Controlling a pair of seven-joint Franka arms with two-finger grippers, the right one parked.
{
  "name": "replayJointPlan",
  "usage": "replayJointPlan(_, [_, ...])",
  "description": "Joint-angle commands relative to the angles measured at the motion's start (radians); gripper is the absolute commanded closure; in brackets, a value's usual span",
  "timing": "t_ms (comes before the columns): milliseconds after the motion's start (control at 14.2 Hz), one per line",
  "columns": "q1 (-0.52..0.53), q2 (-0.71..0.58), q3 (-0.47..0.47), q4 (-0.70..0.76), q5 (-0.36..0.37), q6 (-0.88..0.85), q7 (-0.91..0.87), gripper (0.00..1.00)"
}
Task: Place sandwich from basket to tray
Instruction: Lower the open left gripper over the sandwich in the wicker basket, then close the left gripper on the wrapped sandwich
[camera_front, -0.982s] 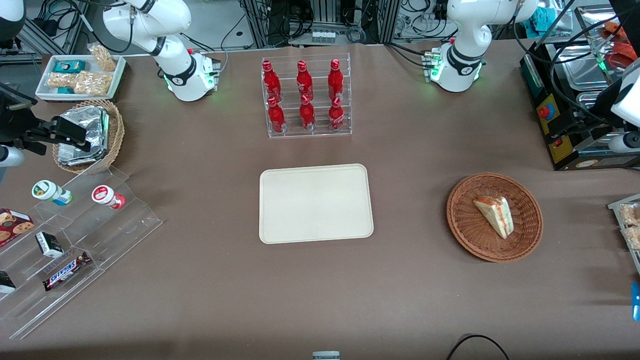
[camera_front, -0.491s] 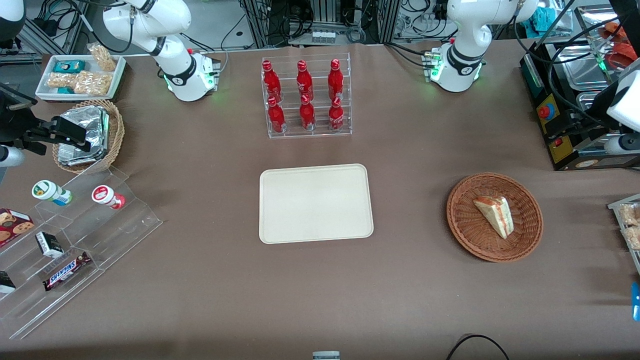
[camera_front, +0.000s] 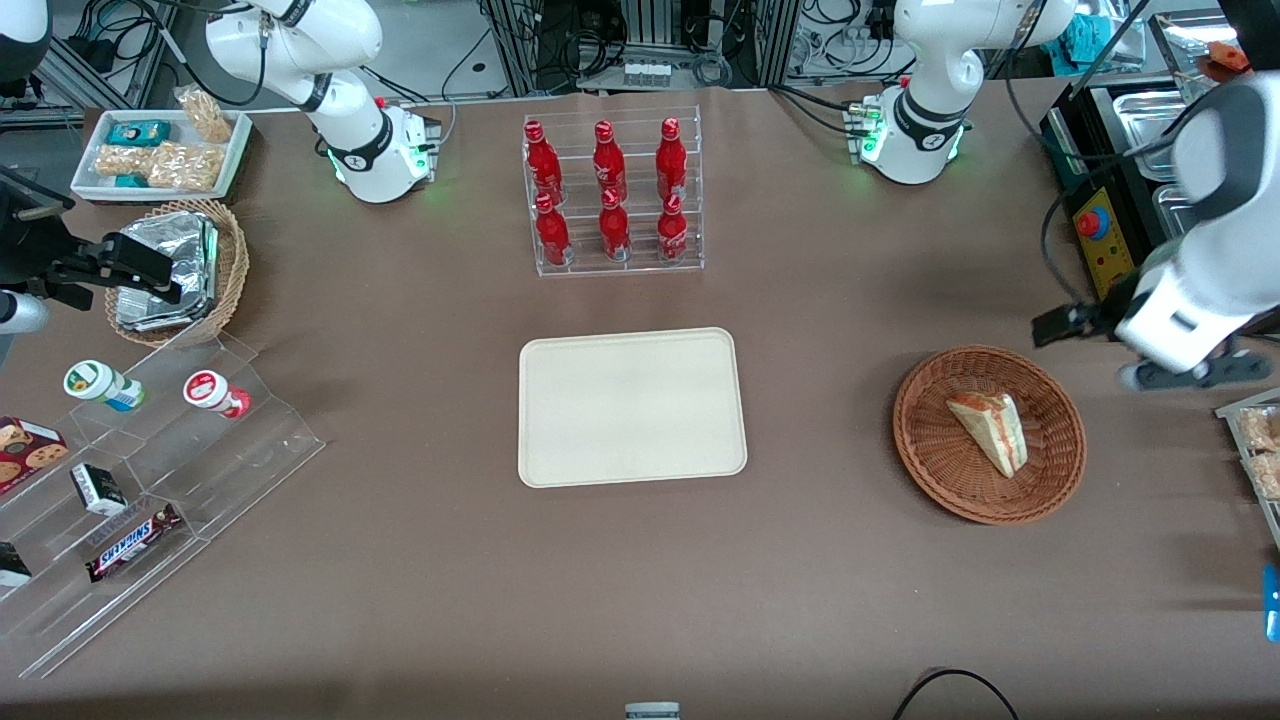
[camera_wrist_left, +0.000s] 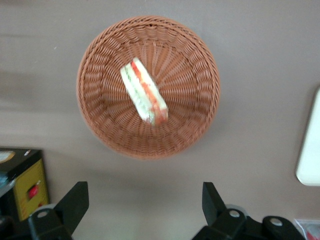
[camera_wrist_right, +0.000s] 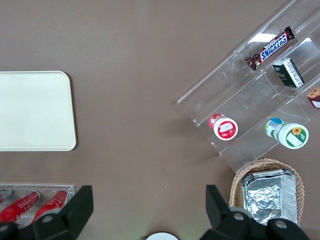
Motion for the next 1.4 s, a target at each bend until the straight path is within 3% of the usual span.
replayJointPlan(0, [0.002,0.035,0.007,-0.083,0.003,0.136,-0.004,0.0])
replayJointPlan(351, [0.043,0.095,0.007,-0.194,-0.022,0.366,-0.057,0.0])
replayJointPlan(702, [0.039,0.147,0.004,-0.333,-0.048,0.686,-0.527,0.0])
replayJointPlan(912, [0.036,0.204,0.003,-0.336,-0.049,0.72,-0.615,0.0])
replayJointPlan(982, [0.034,0.214,0.001,-0.335,-0.049,0.714,-0.616,0.1])
replayJointPlan(1123, [0.031,0.204,0.001,-0.336,-0.046,0.688,-0.599,0.79])
replayJointPlan(1193, [0.031,0.193,0.001,-0.327,-0.045,0.645,-0.596,0.9])
replayJointPlan(1333, [0.025,0.163,-0.004,-0.282,-0.034,0.506,-0.593,0.99])
